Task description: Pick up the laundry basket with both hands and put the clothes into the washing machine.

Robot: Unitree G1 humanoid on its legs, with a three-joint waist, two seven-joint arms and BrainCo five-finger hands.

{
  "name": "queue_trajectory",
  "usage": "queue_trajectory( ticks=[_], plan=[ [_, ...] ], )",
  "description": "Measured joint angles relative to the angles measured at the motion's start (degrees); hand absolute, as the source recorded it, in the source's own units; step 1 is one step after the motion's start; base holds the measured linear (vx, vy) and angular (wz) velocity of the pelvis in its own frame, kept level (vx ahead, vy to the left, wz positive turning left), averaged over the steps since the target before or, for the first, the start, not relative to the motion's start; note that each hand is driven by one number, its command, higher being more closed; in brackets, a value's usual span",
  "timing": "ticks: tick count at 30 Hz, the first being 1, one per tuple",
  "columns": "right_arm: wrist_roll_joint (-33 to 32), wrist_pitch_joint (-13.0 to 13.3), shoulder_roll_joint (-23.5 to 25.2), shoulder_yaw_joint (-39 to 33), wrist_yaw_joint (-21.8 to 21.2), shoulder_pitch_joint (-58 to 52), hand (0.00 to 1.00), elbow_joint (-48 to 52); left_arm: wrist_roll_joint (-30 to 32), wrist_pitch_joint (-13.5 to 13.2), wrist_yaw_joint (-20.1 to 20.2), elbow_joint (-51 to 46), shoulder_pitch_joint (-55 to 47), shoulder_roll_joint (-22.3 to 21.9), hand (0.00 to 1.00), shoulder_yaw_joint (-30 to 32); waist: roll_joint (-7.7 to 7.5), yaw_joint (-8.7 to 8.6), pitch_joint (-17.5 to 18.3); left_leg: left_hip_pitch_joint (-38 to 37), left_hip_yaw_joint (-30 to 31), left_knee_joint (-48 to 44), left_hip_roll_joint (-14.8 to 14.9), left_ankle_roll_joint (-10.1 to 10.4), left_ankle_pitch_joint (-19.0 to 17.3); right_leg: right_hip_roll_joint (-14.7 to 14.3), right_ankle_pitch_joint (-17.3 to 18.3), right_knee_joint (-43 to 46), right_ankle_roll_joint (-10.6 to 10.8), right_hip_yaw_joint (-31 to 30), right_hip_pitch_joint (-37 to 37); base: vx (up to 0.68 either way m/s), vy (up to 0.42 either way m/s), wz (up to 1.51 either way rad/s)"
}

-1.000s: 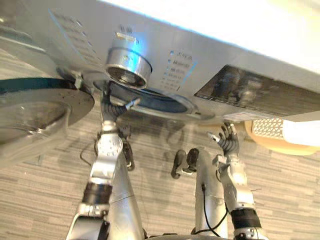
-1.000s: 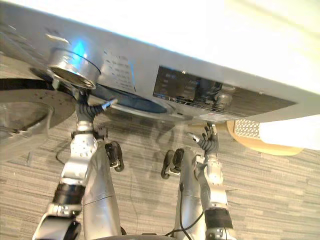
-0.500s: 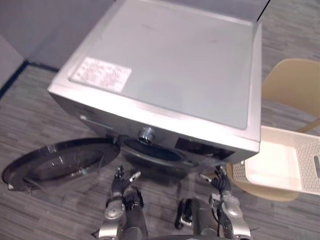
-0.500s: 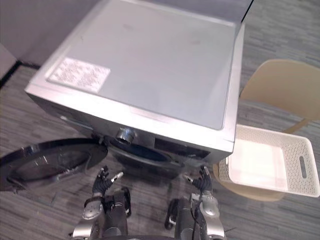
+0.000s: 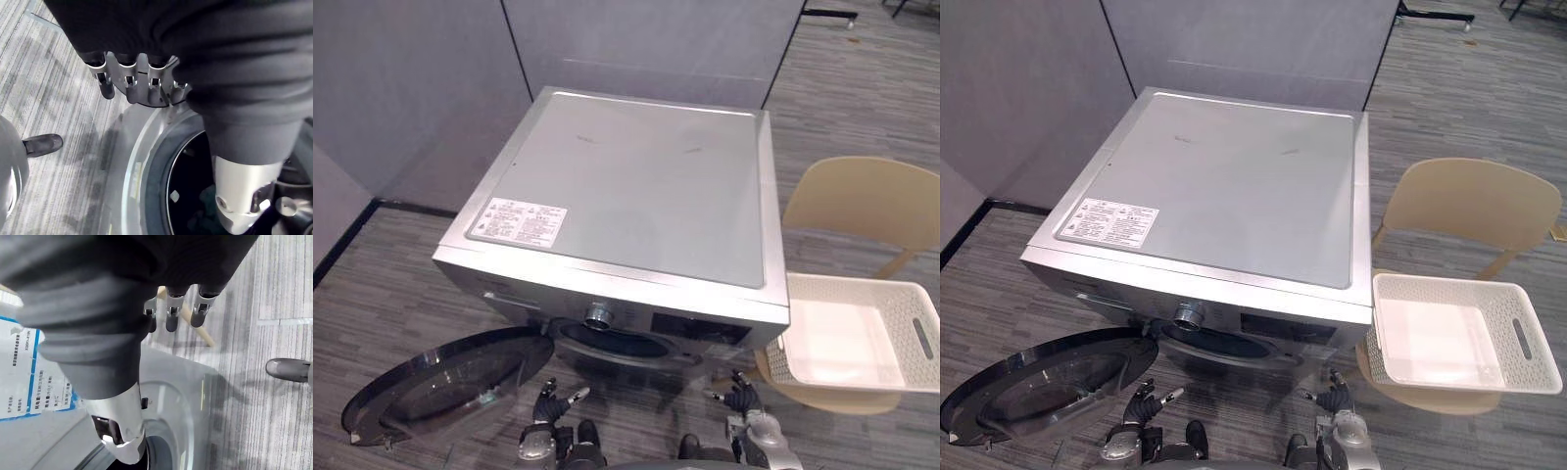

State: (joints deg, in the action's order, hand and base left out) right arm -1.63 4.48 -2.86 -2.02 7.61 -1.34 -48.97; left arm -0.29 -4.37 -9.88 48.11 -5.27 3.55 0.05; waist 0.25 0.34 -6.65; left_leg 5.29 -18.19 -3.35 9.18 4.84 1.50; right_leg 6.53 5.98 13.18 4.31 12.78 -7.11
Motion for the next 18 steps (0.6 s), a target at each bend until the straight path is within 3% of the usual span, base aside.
queue_trajectory(
  ticks=[2,3,5,6,8,9,10,11,13,15,16,17,18],
  plan=[
    [-0.02,-0.05,0.06,0.61,0.10,0.20,0.00,-0.18,0.14,0.03,-0.05,0.82,2.11,0.03,0.00,-0.44,-0.44,-0.72,-0.55,2.63,1.23,-2.82,-0.76,-0.68,-0.55,1.59,-0.08,5.66,-0.03,0.61,-3.89,-0.15,0.070,0.13],
    [-0.02,-0.27,-0.28,1.43,0.14,0.02,0.00,-0.24,0.58,0.03,-0.06,0.84,2.71,-0.02,0.00,-0.49,-0.97,-0.97,-0.89,3.12,2.95,-3.69,-1.97,-2.84,-2.12,1.99,-0.30,4.32,0.47,0.41,-3.09,-0.16,0.096,0.23],
    [-0.03,-0.45,-0.47,1.57,0.24,-0.39,0.00,-0.23,0.98,-0.20,-0.10,0.38,3.18,0.12,0.00,0.12,-0.89,-1.38,-1.03,5.21,3.37,-5.00,-2.30,-3.65,-1.95,3.48,5.98,14.31,1.04,1.03,-3.20,-0.15,0.062,0.40],
    [-0.03,-0.50,-0.07,2.45,0.10,-0.64,0.00,-1.50,0.98,-0.37,-0.12,-0.70,2.29,0.84,0.00,0.17,-1.96,-0.90,-1.17,5.18,4.19,-5.89,-3.41,-4.34,-1.44,3.67,9.25,22.75,2.11,0.85,-1.42,-0.10,0.005,0.38],
    [-0.03,-0.52,0.12,2.69,-0.02,-0.16,0.00,-1.96,0.95,-0.40,-0.26,-1.49,1.42,1.16,0.00,0.75,-2.81,1.06,-0.84,6.81,3.52,-7.52,-3.81,-4.46,-0.94,2.72,10.94,17.94,1.60,0.73,0.33,-0.15,-0.012,-0.03],
    [-0.05,-0.17,-0.34,2.77,0.24,1.28,0.00,-1.73,0.97,-0.48,-0.22,-1.56,0.97,1.15,0.00,0.60,-2.29,2.05,-0.39,9.01,3.44,-7.07,-3.85,-4.50,0.57,0.55,10.97,10.77,1.09,-0.20,1.19,-0.24,0.005,-0.21],
    [-0.08,0.32,-1.08,2.67,0.78,3.19,0.00,-1.61,0.98,-0.48,-0.21,-1.43,1.21,0.55,0.00,0.53,-0.52,2.31,-0.98,11.44,4.02,-5.38,-3.46,-4.60,2.87,-1.39,9.79,3.11,-0.85,-0.25,2.34,-0.26,0.014,0.01],
    [-0.08,0.38,-1.50,2.48,1.13,4.25,0.00,-1.57,0.97,-0.35,-0.21,-1.36,1.56,-0.31,0.00,0.33,1.44,2.18,-2.01,12.20,4.92,-4.53,-2.58,-4.59,4.07,-2.74,7.43,0.85,-1.40,0.54,2.75,-0.30,0.026,0.25],
    [-0.77,0.47,-2.30,2.12,2.17,4.76,0.00,-1.56,0.96,-0.35,-0.19,-1.33,2.22,-1.74,0.00,-0.92,4.18,2.13,-3.93,12.52,7.21,-0.98,-1.30,-1.05,6.87,-5.17,3.62,-4.15,-2.08,3.17,4.36,-0.34,0.005,0.50],
    [-1.17,0.49,-1.46,1.85,2.36,3.84,0.00,-1.32,0.95,-0.42,-0.15,-1.35,1.75,-1.22,0.00,-2.68,3.84,1.87,-3.75,11.99,6.75,1.91,-1.34,2.16,5.21,-4.38,2.54,-4.39,-3.17,5.94,4.43,-0.25,0.015,0.65],
    [-1.23,0.54,-0.40,1.02,2.41,3.72,0.00,-1.33,0.95,-0.57,-0.16,-1.53,2.67,-0.96,0.00,-3.09,1.91,1.44,-4.65,13.67,4.91,-3.40,-1.51,1.24,3.78,-2.31,2.28,-4.16,-3.48,7.83,3.70,-0.22,0.068,0.79],
    [-1.27,0.53,-0.10,0.22,2.42,3.59,0.00,-1.34,0.96,-0.57,-0.14,-1.53,2.98,-0.93,0.00,-3.10,0.67,0.63,-5.02,15.35,4.29,-12.96,-1.42,-2.56,1.28,-0.30,2.23,-3.39,-3.69,9.09,3.54,-0.20,0.068,0.77],
    [-1.27,0.54,-0.08,-0.04,2.43,3.40,0.00,-1.33,0.96,-0.56,-0.15,-1.52,2.66,-0.96,0.00,-3.13,0.36,0.41,-4.95,15.65,4.13,-17.72,-1.05,-4.17,-0.29,0.49,1.98,-3.30,-3.49,9.53,3.46,-0.16,0.074,0.47]
  ],
)
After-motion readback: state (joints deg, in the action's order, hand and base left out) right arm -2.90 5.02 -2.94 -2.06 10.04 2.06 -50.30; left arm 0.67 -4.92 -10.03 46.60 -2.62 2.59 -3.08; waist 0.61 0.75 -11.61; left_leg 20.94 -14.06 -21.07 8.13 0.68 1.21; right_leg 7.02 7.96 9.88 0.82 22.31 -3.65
